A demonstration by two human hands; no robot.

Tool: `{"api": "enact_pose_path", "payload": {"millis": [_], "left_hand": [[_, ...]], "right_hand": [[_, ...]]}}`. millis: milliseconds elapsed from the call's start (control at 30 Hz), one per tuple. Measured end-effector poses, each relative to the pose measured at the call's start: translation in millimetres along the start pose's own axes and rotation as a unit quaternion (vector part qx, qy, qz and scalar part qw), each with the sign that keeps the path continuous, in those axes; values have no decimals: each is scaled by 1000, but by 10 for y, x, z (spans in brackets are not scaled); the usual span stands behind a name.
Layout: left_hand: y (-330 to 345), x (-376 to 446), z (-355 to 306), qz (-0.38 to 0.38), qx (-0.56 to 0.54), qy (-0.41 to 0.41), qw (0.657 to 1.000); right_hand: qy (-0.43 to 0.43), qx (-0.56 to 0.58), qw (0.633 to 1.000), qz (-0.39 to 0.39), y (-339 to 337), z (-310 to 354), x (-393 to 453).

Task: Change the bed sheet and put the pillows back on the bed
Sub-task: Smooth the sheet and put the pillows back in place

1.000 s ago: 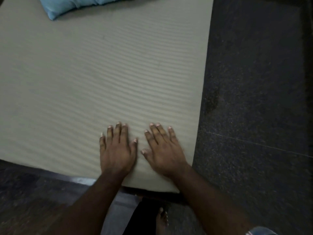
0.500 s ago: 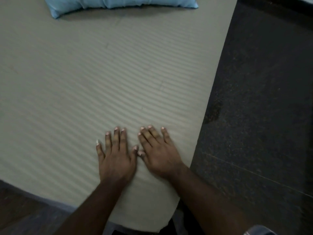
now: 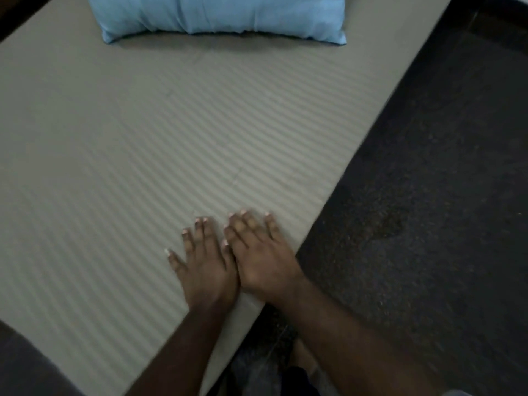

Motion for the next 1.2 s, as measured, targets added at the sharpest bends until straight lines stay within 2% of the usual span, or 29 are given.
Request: {"api": "enact_pose_path", "payload": {"millis": [67,133,200,267,333,367,400,467,533,600,667,700,767,867,900,967,1000,1067,1100,1133,1200], "left_hand": [[19,-91,-98,10,-22,-3,1000],[-20,-89,-40,27,-38,12,999],[-107,-27,141,21,-31,18,999],[-212,90,390,1,-19,-20,1000],[-290,202,631,-7,-6,-69,998],[-323,252,725,-9,-1,-88,996],[-353,304,795,-11,2,-101,995],[-386,408,878,-12,6,-119,993],[-364,504,886,-7,15,-135,991],[-278,610,792,-4,30,-159,987],[-174,711,564,-13,52,-168,984],[-120,749,379,-24,59,-148,987],[-31,752,-98,-35,55,-54,996],[-52,770,-628,14,21,100,995],[-127,882,-603,12,6,112,994],[-295,1207,-284,-25,-2,55,998],[-367,1385,-14,-43,5,-2,999],[-518,1676,607,-61,15,-130,990],[-594,1774,814,-50,11,-173,984],[-637,1863,881,-33,8,-195,980],[-577,2047,662,-23,13,-179,984]], "right_hand": [[-35,8,999,13,-9,-164,9],[-30,-19,998,49,-63,-560,-29],[29,-57,996,63,-168,-1055,-66],[120,-75,988,63,-321,-1454,-44],[194,-76,976,65,-400,-1544,89],[186,-85,977,59,-408,-1439,190],[140,-97,984,51,-394,-1246,300],[2,-72,997,28,-260,-670,471],[-101,-2,994,44,-97,-170,583],[-133,25,988,72,46,-58,703],[-134,2,988,72,141,-314,838],[-122,-15,989,79,155,-537,908],[-63,-55,993,85,79,-1089,1039],[91,-109,983,117,-153,-1969,1181],[151,-107,976,117,-250,-2162,1240],[225,-103,965,83,-359,-2251,1422],[201,-112,971,63,-363,-2107,1549],[57,-117,991,15,-191,-1520,1756],[-25,-85,996,20,-51,-1159,1839],[-93,-43,994,41,58,-814,1918],[-176,7,981,78,220,-452,2127]]}}
Point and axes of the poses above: each hand's wrist, its own x-axis towards the middle knuckle, its own y-axis out of the palm, z = x × y, the point moved 2 cm from there along x, towards the middle knuckle, and after that the axes turned 13 degrees about -y, right-handed, at the moved point
